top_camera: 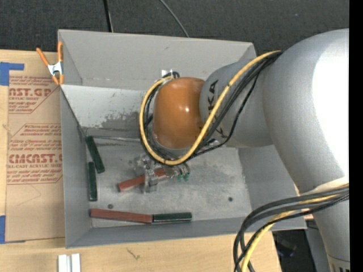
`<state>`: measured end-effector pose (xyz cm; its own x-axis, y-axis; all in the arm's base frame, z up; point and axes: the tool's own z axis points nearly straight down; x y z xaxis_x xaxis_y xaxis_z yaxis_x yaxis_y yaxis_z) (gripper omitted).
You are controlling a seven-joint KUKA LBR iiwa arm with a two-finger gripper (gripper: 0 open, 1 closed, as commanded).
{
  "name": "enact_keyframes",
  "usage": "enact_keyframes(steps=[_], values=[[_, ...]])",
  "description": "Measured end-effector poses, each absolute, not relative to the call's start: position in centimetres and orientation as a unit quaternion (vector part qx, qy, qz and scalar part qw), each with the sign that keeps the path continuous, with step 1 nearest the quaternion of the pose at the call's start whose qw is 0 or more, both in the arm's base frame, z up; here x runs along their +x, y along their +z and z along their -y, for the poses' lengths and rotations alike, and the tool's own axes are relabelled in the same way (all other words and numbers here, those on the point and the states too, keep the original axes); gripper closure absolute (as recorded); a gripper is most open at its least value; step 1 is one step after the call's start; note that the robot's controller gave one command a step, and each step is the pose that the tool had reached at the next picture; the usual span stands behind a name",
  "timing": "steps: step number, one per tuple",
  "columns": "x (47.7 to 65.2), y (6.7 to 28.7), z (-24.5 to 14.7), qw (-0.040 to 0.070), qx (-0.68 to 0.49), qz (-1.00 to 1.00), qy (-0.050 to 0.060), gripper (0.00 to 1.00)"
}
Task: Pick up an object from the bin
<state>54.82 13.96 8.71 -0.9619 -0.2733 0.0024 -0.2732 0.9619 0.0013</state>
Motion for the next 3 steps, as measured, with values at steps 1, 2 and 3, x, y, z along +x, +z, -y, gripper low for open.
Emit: enact_keyframes(steps=[1,2,3], values=[[54.9,9.8,-14.0,0.000,0.138,0.990,0.000,1.00],[54.9,10.7,-14.0,0.000,0.138,0.990,0.000,1.00],[54.8,11.9,-14.0,0.002,0.138,0.990,0.000,1.00]])
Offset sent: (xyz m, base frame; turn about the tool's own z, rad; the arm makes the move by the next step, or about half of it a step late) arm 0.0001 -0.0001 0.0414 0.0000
